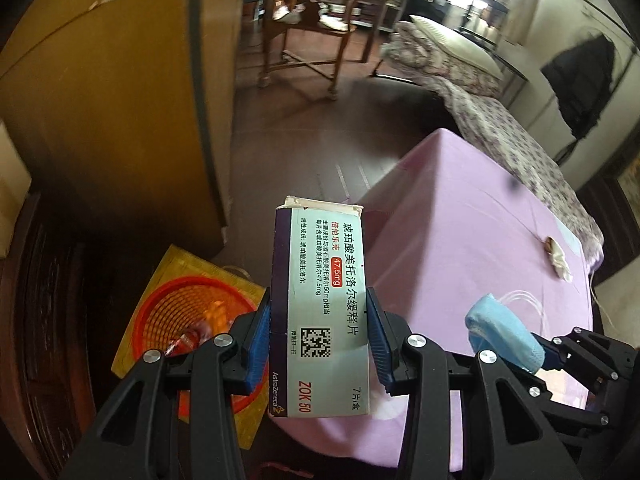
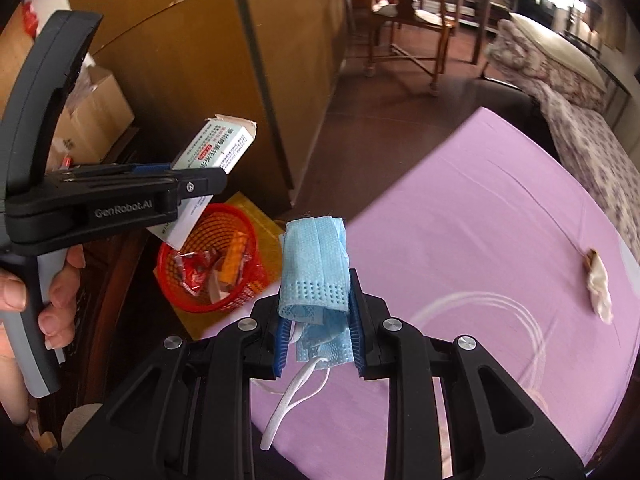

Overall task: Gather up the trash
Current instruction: 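Carry the medicine box and mask over to the red basket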

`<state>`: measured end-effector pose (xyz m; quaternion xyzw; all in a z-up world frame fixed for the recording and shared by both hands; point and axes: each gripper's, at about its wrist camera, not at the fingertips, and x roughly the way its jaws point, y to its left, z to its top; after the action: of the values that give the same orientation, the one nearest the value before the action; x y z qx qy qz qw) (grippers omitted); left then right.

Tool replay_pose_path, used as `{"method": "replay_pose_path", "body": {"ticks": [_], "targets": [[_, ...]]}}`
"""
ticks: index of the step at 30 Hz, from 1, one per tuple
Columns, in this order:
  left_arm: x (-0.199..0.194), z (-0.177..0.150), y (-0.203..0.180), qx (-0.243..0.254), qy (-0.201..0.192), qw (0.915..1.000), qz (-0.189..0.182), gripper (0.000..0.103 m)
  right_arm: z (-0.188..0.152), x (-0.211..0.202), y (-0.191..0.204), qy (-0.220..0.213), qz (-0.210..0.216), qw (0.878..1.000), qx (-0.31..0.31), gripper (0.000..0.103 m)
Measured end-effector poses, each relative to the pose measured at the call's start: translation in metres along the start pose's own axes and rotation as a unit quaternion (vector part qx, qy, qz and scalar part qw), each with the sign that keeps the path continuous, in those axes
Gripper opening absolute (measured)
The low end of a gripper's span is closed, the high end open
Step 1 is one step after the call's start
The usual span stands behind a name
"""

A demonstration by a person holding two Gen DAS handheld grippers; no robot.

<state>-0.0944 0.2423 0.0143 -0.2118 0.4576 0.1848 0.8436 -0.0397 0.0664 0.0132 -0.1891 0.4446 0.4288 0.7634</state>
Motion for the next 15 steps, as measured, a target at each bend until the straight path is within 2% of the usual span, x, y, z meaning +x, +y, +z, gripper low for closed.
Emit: {"method": "replay_pose_path", "body": {"ticks": [6, 15], "targets": [[0.003, -0.010, 0.043, -0.035, 0.008, 0.9993, 0.008, 0.043, 0.012, 0.016, 0.029, 0.017, 0.014, 0.999, -0.024, 0.026], [0.005, -0.022, 0.080, -0.062, 0.017, 0.9976, 0.025, 0.043, 0.029, 0.036, 0.072, 0.033, 0.028, 0.997, -0.064, 0.026]]}}
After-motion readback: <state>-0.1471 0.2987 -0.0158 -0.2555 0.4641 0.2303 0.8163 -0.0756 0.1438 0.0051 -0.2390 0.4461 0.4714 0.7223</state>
